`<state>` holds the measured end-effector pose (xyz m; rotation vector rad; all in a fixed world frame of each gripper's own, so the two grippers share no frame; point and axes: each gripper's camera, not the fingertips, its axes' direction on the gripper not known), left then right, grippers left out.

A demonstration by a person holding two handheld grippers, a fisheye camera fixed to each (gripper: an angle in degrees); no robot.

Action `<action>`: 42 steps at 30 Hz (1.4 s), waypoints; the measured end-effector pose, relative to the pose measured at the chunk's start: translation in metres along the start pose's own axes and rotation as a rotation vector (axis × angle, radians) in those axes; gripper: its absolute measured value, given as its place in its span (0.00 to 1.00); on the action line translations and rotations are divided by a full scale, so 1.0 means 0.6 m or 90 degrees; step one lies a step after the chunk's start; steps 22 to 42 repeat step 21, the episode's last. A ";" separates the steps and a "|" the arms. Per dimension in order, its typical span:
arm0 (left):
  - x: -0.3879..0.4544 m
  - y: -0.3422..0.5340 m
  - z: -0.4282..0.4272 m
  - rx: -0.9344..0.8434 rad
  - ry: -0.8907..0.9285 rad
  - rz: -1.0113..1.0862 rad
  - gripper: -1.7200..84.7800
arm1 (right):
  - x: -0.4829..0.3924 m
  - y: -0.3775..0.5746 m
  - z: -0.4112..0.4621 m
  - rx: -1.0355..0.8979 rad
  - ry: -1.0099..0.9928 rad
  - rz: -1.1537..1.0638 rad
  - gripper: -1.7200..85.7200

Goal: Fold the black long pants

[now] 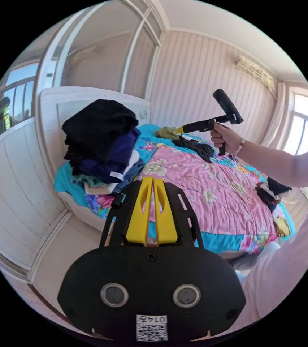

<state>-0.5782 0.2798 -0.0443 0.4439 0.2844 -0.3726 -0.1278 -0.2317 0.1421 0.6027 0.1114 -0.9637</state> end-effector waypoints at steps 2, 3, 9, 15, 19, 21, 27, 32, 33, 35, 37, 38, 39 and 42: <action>0.129 0.041 0.066 -0.040 0.081 0.095 0.01 | 0.024 0.212 -0.006 -0.070 0.020 0.143 0.08; 0.162 0.051 0.083 -0.052 0.100 0.116 0.01 | 0.026 0.268 -0.010 -0.083 0.026 0.185 0.08; 0.492 0.138 0.243 -0.124 0.380 0.286 0.01 | -0.047 0.776 -0.175 -0.152 0.244 0.551 0.07; 0.805 0.226 0.308 -0.154 0.533 0.434 0.01 | -0.204 1.130 -0.317 -0.001 0.365 0.875 0.07; 0.972 0.307 0.367 -0.213 0.553 0.508 0.01 | -0.245 1.259 -0.318 0.075 0.388 0.944 0.08; 1.033 0.340 0.394 -0.236 0.551 0.531 0.01 | -0.232 1.289 -0.311 0.084 0.387 0.936 0.09; 1.033 0.340 0.394 -0.236 0.551 0.531 0.01 | -0.232 1.289 -0.311 0.084 0.387 0.936 0.09; 1.033 0.340 0.394 -0.236 0.551 0.531 0.01 | -0.232 1.289 -0.311 0.084 0.387 0.936 0.09; 1.033 0.340 0.394 -0.236 0.551 0.531 0.01 | -0.232 1.289 -0.311 0.084 0.387 0.936 0.09; 1.033 0.340 0.394 -0.236 0.551 0.531 0.01 | -0.232 1.289 -0.311 0.084 0.387 0.936 0.09; 1.033 0.340 0.394 -0.236 0.551 0.531 0.01 | -0.232 1.289 -0.311 0.084 0.387 0.936 0.09; 1.033 0.340 0.394 -0.236 0.551 0.531 0.01 | -0.232 1.289 -0.311 0.084 0.387 0.936 0.09; 1.033 0.340 0.394 -0.236 0.551 0.531 0.01 | -0.232 1.289 -0.311 0.084 0.387 0.936 0.09; 1.033 0.340 0.394 -0.236 0.551 0.531 0.01 | -0.232 1.289 -0.311 0.084 0.387 0.936 0.09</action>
